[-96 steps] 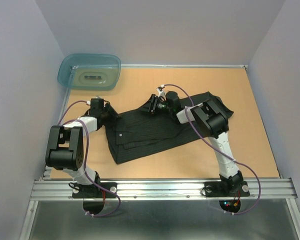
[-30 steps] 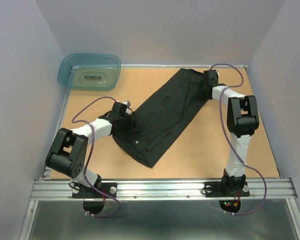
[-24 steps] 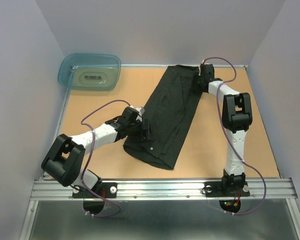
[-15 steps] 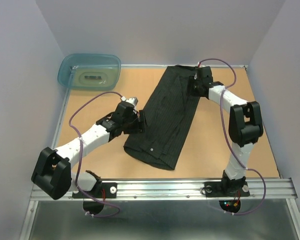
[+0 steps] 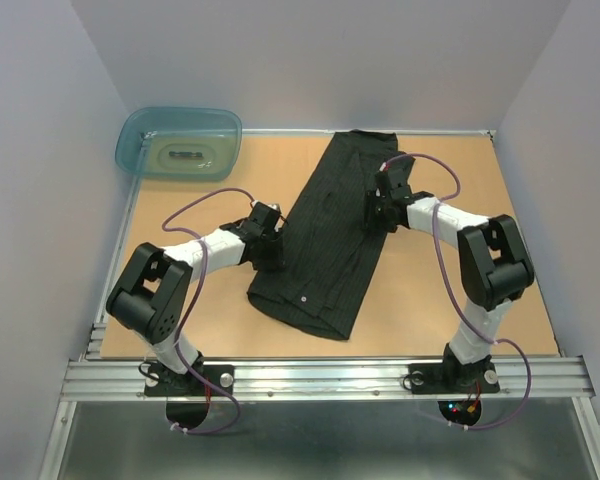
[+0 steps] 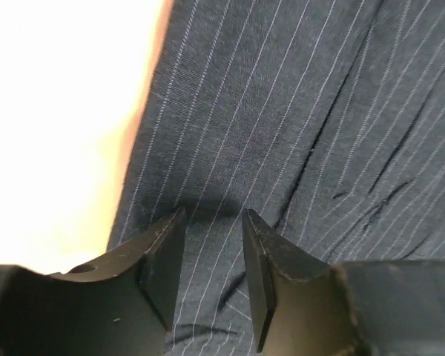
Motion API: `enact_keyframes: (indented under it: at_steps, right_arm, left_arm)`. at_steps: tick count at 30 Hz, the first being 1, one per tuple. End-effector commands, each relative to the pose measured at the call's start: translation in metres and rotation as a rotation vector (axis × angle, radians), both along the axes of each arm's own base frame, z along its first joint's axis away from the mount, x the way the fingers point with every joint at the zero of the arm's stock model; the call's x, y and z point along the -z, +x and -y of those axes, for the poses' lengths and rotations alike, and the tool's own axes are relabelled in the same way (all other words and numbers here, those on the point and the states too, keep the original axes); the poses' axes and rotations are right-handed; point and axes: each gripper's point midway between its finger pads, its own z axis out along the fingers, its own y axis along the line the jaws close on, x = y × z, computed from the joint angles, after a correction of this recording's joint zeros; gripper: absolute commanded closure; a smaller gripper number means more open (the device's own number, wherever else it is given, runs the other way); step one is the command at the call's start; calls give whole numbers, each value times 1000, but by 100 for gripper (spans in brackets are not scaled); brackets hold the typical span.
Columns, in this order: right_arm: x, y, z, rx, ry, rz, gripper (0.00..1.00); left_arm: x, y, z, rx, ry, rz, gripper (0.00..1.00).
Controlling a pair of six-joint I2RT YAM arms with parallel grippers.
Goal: Fold and stack the long sleeve shirts
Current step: Fold the shirt
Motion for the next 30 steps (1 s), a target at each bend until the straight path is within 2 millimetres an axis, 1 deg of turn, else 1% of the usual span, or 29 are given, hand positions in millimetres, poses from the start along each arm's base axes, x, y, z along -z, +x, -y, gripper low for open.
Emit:
enact_keyframes:
  at_steps: [1,3,4,6,7,8,11,12,13,14,15,16,18,19,20,21,22,23,24,25,26,27,28,29,30]
  right_arm:
    - [23,25,3,19,-56,-7,52]
    - [28,36,2,1,-79,3,53]
    - [34,47,2,4,-97,8,53]
    - [38,59,0,-21,-125,18,53]
    - [27,75,-4,-26,-127,59,53]
    - [39,79,-4,-53,-155,48,54]
    - [39,102,-5,-77,-199,84,53]
    - [37,117,-7,-94,-219,110,53]
    - [38,123,-7,-105,-233,119,53]
    - [34,130,-8,-125,-249,135,53]
    - [27,138,-10,-127,-249,158,53]
    - [20,141,-12,-135,-246,171,52]
    - [4,139,-13,-132,-230,192,50]
    - [-13,133,-12,-126,-217,210,49]
    - [-25,128,-8,-113,-215,221,48]
    - [-32,120,-5,-90,-207,223,47]
    - [-50,103,3,-70,-203,238,44]
    - [-53,91,7,-61,-200,230,43]
    - [-55,79,11,-39,-180,218,41]
    - [-64,67,12,-29,-158,220,38]
    - [-64,39,19,-6,-133,182,37]
    - [-68,24,20,6,-104,169,36]
    - [-64,7,23,20,-83,138,33]
    - [-64,-25,25,51,-25,95,30]
    - [-58,-44,27,67,2,61,28]
  left_arm:
    - [-1,3,10,41,-39,-2,54]
    - [7,-5,11,46,-46,-40,55]
    - [13,-13,9,42,-50,-67,55]
    - [13,-23,13,48,-94,-93,55]
    - [18,-31,13,50,-114,-109,55]
    - [13,-37,20,53,-165,-127,55]
    - [14,-53,27,71,-217,-162,54]
    - [11,-56,30,82,-229,-163,54]
    - [9,-60,33,93,-236,-169,52]
    - [5,-60,36,99,-253,-166,51]
    - [2,-60,38,97,-263,-167,48]
    - [-2,-60,39,97,-269,-160,45]
    - [-17,-49,36,70,-261,-102,39]
    - [-22,-48,33,48,-254,-90,31]
    - [-32,-43,32,34,-255,-64,26]
    - [-47,-35,27,0,-250,3,19]
    - [-53,-34,22,-25,-239,19,15]
    - [-62,-30,19,-50,-239,46,13]
    - [-76,-25,13,-80,-236,103,10]
    - [-78,-27,6,-101,-219,108,9]
    - [-82,-27,2,-122,-213,118,9]
    - [-87,-28,-2,-135,-212,138,9]
    - [-86,-31,-4,-136,-212,131,9]
    - [-81,-38,-6,-138,-214,112,9]
    - [-78,-44,-5,-129,-225,92,9]
